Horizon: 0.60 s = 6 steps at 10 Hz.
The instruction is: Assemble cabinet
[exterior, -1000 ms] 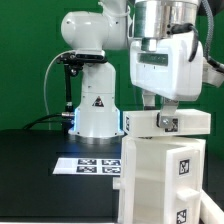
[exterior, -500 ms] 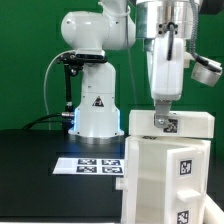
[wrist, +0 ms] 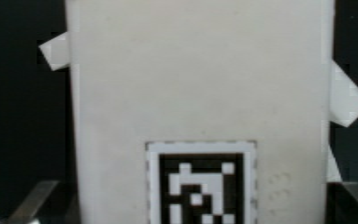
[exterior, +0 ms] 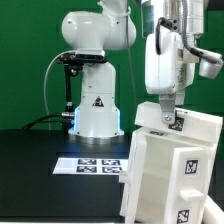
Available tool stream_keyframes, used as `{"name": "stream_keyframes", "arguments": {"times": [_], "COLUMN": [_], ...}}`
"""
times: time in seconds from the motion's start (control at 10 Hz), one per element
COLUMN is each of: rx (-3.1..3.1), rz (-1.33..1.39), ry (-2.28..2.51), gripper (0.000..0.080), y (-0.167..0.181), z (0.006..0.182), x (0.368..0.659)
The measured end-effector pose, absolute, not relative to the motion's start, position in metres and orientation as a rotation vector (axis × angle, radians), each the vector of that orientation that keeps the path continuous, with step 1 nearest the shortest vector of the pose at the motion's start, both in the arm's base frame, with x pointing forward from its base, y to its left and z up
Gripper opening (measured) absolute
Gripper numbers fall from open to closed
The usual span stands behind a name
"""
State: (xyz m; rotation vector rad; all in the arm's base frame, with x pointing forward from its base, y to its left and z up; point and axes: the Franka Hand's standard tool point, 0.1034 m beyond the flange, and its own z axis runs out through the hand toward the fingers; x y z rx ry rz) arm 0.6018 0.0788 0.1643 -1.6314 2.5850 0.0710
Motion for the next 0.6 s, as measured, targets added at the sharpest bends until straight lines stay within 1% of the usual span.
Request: {"name": "stream_keyframes", "arguments": {"times": [0.4, 0.5, 0.6], "rx": [-1.677, -1.695, -1.728], "rz": [0.096, 0.097, 0.1], "ry": [2.547, 2.533, 2.493], "gripper": [0.0574, 0.0636, 0.0636], "y": [0.081, 0.081, 0.081], "z": [0.16, 0.162, 0.173], "x": [0.6, 0.6, 0.601]}}
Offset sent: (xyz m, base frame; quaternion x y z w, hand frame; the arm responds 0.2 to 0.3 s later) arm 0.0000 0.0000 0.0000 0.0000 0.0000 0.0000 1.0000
